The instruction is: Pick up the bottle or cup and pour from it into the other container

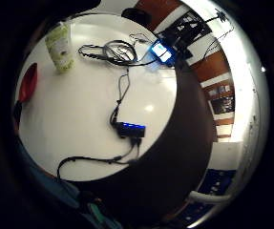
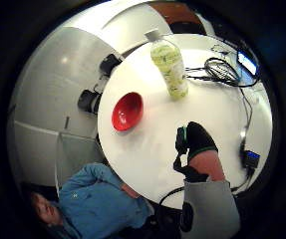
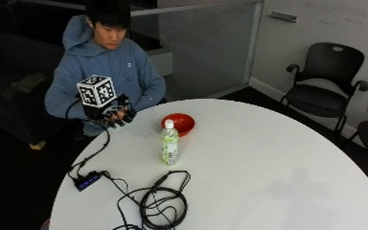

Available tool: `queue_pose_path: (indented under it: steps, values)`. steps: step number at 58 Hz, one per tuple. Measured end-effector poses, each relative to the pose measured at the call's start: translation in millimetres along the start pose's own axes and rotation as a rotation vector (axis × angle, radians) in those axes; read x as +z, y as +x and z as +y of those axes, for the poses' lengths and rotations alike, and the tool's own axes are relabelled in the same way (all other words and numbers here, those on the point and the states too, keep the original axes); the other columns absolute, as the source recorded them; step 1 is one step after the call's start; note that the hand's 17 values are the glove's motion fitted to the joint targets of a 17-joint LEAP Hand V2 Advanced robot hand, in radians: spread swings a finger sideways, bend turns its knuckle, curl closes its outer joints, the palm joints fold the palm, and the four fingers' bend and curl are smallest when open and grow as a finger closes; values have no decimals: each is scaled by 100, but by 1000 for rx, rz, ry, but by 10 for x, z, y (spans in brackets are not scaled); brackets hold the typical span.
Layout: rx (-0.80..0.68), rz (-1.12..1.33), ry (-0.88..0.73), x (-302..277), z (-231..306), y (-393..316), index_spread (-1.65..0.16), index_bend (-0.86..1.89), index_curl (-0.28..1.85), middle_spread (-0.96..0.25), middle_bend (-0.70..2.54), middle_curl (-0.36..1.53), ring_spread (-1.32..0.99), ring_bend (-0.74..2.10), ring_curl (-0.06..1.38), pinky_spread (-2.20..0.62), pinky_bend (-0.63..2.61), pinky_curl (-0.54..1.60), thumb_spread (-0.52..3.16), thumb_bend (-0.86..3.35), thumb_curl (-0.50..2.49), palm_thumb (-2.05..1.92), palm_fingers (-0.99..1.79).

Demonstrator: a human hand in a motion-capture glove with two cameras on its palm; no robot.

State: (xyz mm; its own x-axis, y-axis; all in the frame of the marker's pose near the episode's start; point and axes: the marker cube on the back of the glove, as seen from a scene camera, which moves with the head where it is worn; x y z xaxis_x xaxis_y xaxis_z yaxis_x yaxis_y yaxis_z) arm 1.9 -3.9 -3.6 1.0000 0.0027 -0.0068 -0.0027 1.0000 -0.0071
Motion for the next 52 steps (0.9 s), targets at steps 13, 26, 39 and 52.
queue_pose_path:
  steps: [13,26,39,52]
  values:
    - [46,19,-98,-264,-202,110,-32,15,16,-2,17,11,14,37,15,19,50,17,77,27,26,67,23]
    - [58,65,-152,-412,-241,189,-36,14,20,-2,17,17,16,42,20,22,57,21,91,14,33,69,12]
    - [101,72,-142,-603,-296,306,-37,14,21,-3,18,21,17,45,23,22,61,23,95,4,38,72,4]
    - [112,-62,-135,-586,-398,526,-38,15,22,-3,18,24,18,47,25,23,64,24,97,-3,40,72,2]
